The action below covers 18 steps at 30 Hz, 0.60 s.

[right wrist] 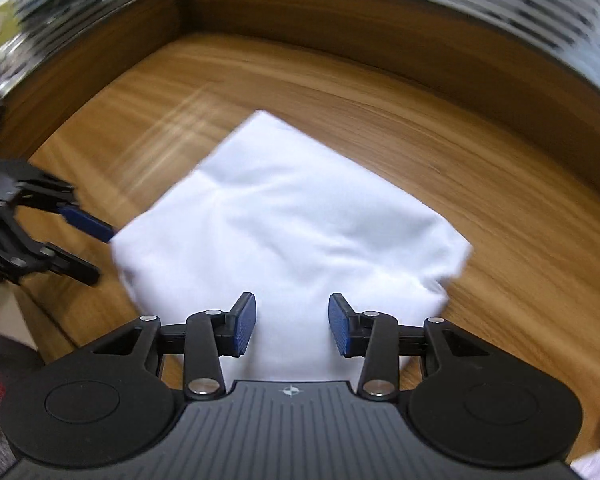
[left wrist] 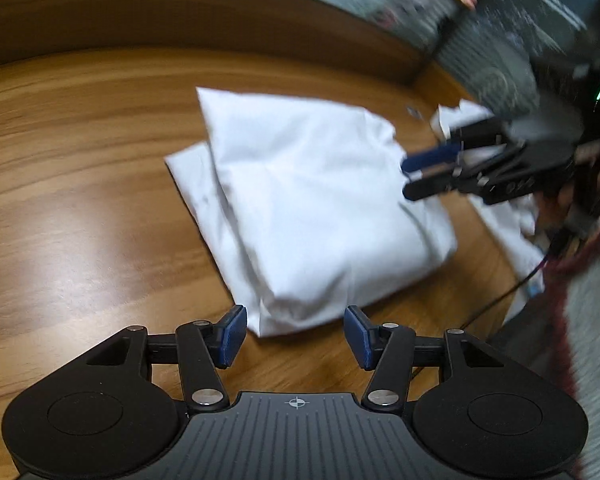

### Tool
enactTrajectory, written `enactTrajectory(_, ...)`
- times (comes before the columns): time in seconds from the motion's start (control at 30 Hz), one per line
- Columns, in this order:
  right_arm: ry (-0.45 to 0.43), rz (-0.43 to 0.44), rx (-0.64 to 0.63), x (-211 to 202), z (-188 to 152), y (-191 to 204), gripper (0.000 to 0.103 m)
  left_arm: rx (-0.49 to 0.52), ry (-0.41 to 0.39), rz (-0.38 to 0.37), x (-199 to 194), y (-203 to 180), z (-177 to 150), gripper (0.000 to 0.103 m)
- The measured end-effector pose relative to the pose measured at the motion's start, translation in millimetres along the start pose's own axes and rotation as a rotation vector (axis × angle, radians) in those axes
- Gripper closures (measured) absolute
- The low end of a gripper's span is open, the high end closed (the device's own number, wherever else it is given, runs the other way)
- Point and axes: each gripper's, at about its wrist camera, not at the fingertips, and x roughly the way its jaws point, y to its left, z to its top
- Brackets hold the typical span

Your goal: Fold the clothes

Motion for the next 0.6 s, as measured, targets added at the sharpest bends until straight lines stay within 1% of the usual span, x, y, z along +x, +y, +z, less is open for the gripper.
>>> enactTrajectory(0.07, 0.001, 0.037, -0.073, -1, 6, 16, 0.057, 0.045, -0.001, -0.003, 4, -2, 0, 0.047)
enactTrajectory(0.17, 0.027, 0.082, -0.161, 5, 15, 37, 0.057, 0.102, -0.008, -0.017, 8, -3, 7, 0.047)
enactTrajectory(0.23, 0.048, 0.09, -0.214, 12, 19, 46, 0.057, 0.149, -0.006, -0.033, 11, -6, 10, 0.047)
enactTrajectory(0.3, 0.071, 0.079, -0.249, 19, 22, 52, 0.057, 0.199, 0.005, -0.04, 15, -8, 11, 0.047)
enactTrajectory(0.37, 0.087, 0.072, -0.255, 26, 23, 53, 0.057, 0.225, 0.017, -0.056, 19, -8, 12, 0.047)
enactTrajectory(0.47, 0.1, 0.065, -0.229, 31, 25, 50, 0.057, 0.259, 0.042, -0.095, 22, -6, 12, 0.046)
enactTrajectory(0.57, 0.104, 0.056, -0.199, 35, 26, 48, 0.057, 0.271, 0.083, -0.169, 22, -4, 11, 0.049)
enactTrajectory(0.6, 0.106, 0.052, -0.193, 36, 27, 47, 0.057, 0.27, 0.096, -0.194, 21, -3, 11, 0.053)
